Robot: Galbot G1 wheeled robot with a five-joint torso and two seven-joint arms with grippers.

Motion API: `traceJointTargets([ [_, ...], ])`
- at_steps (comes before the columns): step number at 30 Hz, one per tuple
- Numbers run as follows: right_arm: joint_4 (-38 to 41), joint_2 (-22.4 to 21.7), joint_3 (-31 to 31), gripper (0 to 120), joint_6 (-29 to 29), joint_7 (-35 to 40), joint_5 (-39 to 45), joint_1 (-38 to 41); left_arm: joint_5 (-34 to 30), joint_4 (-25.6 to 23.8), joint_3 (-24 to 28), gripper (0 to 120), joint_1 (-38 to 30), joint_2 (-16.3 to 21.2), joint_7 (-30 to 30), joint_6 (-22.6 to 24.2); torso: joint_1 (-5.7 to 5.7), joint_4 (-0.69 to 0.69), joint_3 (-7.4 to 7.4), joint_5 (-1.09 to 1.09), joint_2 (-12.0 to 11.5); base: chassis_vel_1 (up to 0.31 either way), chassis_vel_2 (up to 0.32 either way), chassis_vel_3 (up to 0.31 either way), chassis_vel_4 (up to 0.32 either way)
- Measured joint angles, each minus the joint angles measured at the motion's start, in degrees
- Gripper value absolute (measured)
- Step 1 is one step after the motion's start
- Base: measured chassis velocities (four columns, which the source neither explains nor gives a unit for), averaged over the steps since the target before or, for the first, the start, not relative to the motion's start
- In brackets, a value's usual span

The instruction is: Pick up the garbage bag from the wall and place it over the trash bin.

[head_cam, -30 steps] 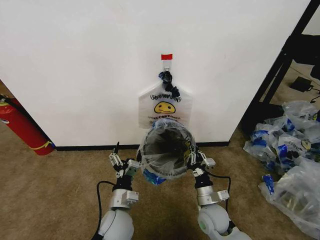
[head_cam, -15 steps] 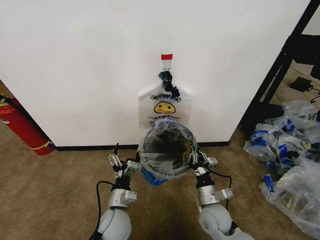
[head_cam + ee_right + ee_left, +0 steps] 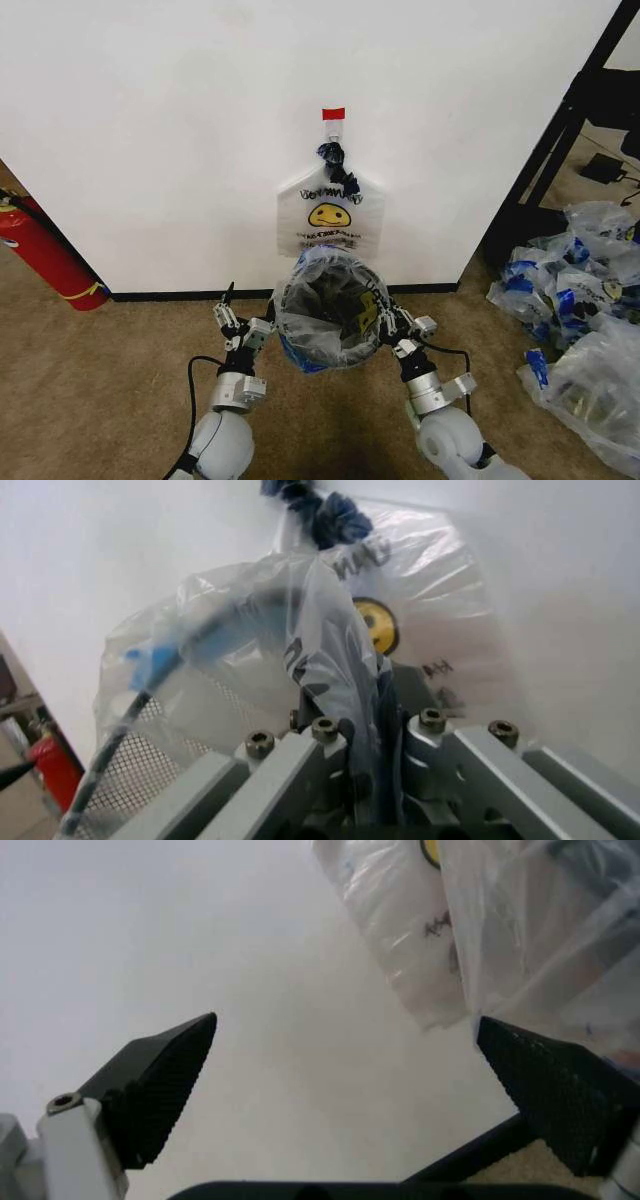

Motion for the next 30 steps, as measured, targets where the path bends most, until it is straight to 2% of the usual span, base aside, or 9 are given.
traceJointTargets([
  [7,-0.63,0.57,1.01,2,-1.26,2.0,5.25,0.87,-2.73,-0.34,-0.53,100,0.74,0.13,0.53,-2.43,0.0,0.0,0.0,0.0,0.0,0.0,0.0,0.0,0.0],
  [10,-0.75,0.72,1.64,2,-1.92,3.72,8.42,1.11,-8.38,-0.34,-1.5,100,0.74,0.55,1.65,-4.32,0.0,0.01,0.0,0.0,0.0,0.0,0.0,0.0,0.0],
  [13,-0.73,1.15,2.14,2,-2.68,5.78,12.45,1.27,-24.83,0.28,-0.98,100,-0.32,1.4,5.57,-9.76,0.0,0.0,0.0,0.0,0.0,0.0,0.0,0.0,0.0],
  [14,-0.73,1.15,2.14,2,-2.68,5.78,12.45,1.27,-24.83,0.28,-0.98,100,-0.32,1.4,5.57,-9.76,0.0,0.0,0.0,0.0,0.0,0.0,0.0,0.0,0.0],
  [17,-0.45,1.63,2.33,2,-3.29,7.51,15.02,1.59,-37.02,2.67,-1.42,100,-1.47,2.09,15.11,-16.72,0.0,0.0,0.0,0.0,0.0,0.0,0.0,0.0,0.0],
  [21,0.59,2.1,2.34,2,-4.36,9.85,17.61,1.99,-46.88,5.91,-1.95,100,-1.42,3.09,28.76,-21.9,0.0,0.0,0.0,0.0,0.0,0.0,0.0,0.0,0.0],
  [22,0.59,2.1,2.34,2,-4.36,9.85,17.61,1.99,-46.88,5.91,-1.95,100,-1.42,3.09,28.76,-21.9,0.0,0.0,0.0,0.0,0.0,0.0,0.0,0.0,0.0],
  [27,1.3,2.21,2.49,2,-4.71,11.58,18.98,2.19,-52.46,6.88,-3.71,100,0.26,3.75,44.58,-21.06,0.0,0.01,0.0,0.0,0.0,0.0,0.0,0.0,0.0],
  [30,1.65,2.1,2.57,2,-4.72,11.67,19.33,1.88,-51.36,7.22,-3.83,100,0.46,3.76,46.19,-20.49,0.0,0.01,0.0,0.0,0.0,0.0,0.0,0.0,0.0],
])
